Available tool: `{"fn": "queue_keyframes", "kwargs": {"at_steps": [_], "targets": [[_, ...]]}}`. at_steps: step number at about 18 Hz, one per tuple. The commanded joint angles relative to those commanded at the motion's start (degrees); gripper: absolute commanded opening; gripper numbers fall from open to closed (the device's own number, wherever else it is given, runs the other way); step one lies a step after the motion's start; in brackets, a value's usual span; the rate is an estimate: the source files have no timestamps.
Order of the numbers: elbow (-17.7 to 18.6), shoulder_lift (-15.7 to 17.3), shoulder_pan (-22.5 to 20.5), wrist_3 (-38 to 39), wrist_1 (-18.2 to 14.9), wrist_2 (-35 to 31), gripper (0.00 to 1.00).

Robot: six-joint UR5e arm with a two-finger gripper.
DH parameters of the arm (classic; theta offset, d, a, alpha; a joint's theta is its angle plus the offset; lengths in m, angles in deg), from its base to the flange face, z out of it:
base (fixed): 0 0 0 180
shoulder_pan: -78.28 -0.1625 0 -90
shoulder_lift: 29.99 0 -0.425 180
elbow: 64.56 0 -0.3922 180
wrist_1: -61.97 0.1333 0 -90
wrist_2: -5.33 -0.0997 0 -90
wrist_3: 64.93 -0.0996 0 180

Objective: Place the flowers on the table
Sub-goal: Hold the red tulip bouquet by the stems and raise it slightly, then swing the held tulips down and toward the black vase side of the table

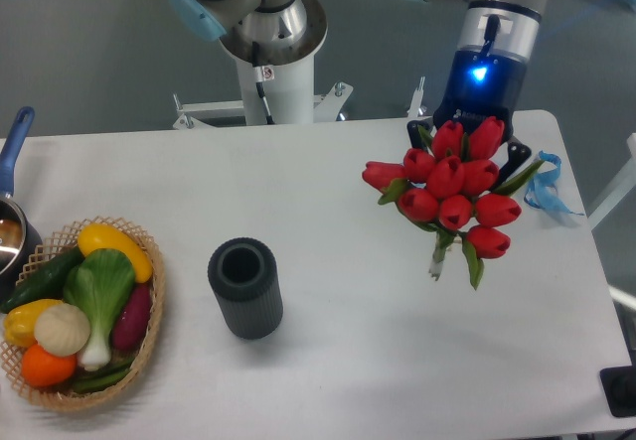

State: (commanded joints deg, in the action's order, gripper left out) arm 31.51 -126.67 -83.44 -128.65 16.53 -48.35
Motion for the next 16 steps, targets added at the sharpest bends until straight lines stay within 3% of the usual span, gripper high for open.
{"fn": "queue_keyframes", "kwargs": {"at_steps": [3,8,12,13,16], "targets": [[0.6,0.6,0.9,-0.7,-0.3,-8.1,0.30],[0.6,-1.2,6.8,-1.1,-0.4,-25.0,0.29],[0.8,-5.6,13.1,-4.0,-0.7,-42.3,0.29],[0.1,-8.1,15.4,-5.9,-1.3,-48.0,0.29],[-1.1,-13.3,19.1,-7.6,-1.4,-56.9,0.29]]}}
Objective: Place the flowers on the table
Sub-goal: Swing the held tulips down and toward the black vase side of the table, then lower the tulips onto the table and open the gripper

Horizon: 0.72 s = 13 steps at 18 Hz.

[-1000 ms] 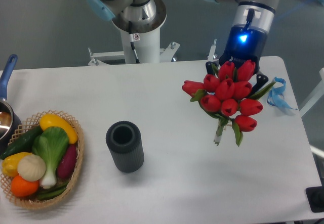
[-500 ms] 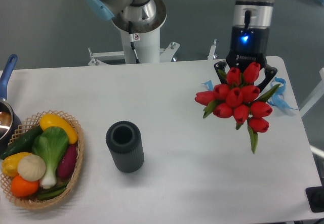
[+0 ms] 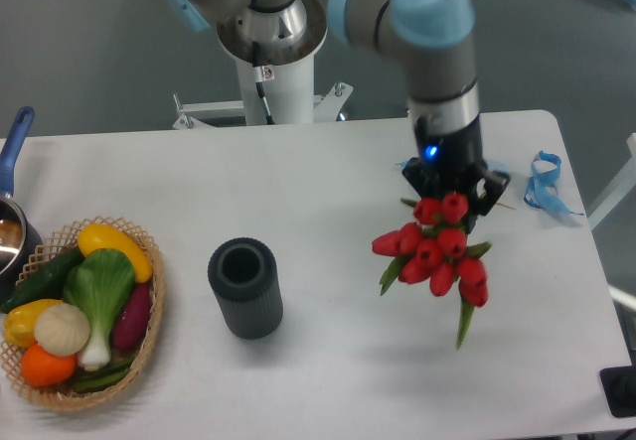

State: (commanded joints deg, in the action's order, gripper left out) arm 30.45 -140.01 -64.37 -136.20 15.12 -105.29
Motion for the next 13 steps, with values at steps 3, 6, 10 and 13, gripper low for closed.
{"fn": "queue_keyframes", "kwargs": {"at_steps": [3,6,10,13], "targets": [[-1.4,-5.3,3.3,0.1,0.3,-6.3,0.29],[-3.3,-10.5,4.4,0.8,0.8,-5.9,0.30],[-6.3,-16.0,4.5,3.2,0.8,-6.6,0.30],[-6.3,-16.3,4.5,3.0,0.9,-6.4,0.45]]}}
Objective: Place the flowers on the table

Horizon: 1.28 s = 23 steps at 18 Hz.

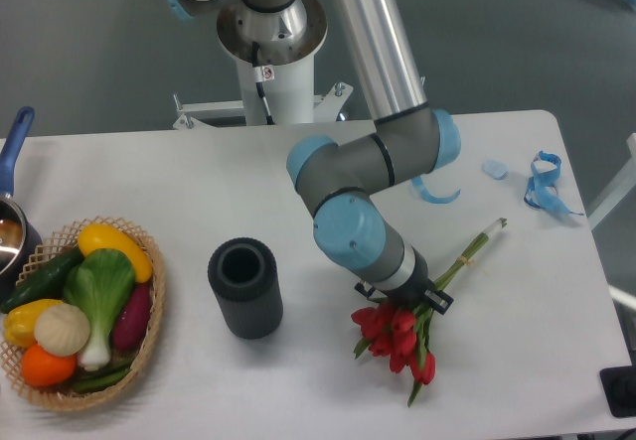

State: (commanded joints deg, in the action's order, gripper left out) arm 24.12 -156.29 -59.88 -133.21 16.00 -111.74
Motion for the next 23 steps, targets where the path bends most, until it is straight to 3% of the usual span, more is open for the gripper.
{"fn": "queue_keyframes", "kwargs": {"at_steps": [1,2,5,8,13,20,23], "targets": [[0.2,0.3,0.0,-0.3,0.1,0.0,0.81],[-0.1,0.9,0.0,-0.5,0.1,0.3,0.98],[-0.5,3.9,-0.2,-0.6,0.1,0.9,1.00],[-3.3,7.0,-1.3,-0.2,0.1,3.6,1.00],[-6.8,12.3,-7.9,-1.0,-1.2,12.2,1.00],[-7.2,21.4,-22.2,-19.6,-16.5,28.1,1.00],[-7.1,24.1,-29.0,-34.3,-23.3,35.3,1.00]]}}
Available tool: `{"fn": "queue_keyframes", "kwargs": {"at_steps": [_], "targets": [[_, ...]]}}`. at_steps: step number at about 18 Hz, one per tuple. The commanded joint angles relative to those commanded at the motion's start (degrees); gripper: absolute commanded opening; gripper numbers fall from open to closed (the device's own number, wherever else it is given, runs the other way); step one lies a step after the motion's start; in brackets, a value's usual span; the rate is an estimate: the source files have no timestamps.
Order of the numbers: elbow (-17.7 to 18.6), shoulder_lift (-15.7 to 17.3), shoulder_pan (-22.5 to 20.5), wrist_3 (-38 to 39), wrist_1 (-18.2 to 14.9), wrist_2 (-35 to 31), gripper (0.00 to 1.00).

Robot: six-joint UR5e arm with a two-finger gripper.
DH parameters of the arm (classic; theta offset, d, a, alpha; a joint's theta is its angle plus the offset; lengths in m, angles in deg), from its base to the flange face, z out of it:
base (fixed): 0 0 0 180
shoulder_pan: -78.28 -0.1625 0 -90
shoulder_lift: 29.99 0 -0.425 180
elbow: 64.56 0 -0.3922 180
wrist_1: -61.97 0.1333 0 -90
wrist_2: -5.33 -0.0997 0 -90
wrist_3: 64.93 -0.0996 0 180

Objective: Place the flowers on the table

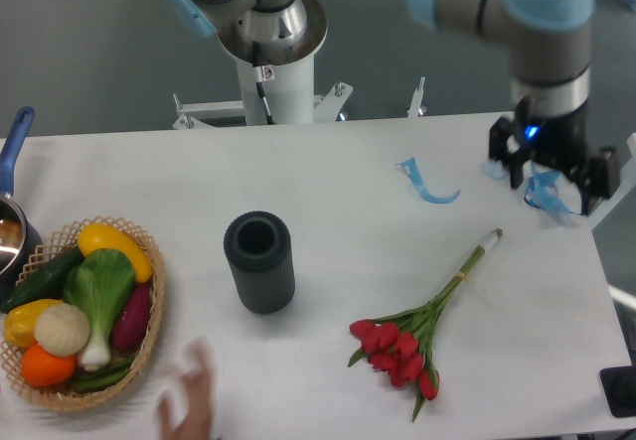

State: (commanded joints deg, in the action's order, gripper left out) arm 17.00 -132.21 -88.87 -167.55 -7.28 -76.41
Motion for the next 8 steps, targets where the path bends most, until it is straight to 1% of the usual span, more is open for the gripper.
{"fn": "queue_keyframes", "kwargs": {"at_steps": [4,6,8], "targets": [[0.3,0.9,-3.3,-12.1,-4.1,0.8,1.00],[0.3,1.3,-4.8,-15.4,-4.8,1.7,1.00],[1.1,1.7,-5.0,-15.8,-5.1,2.4,1.00]]}}
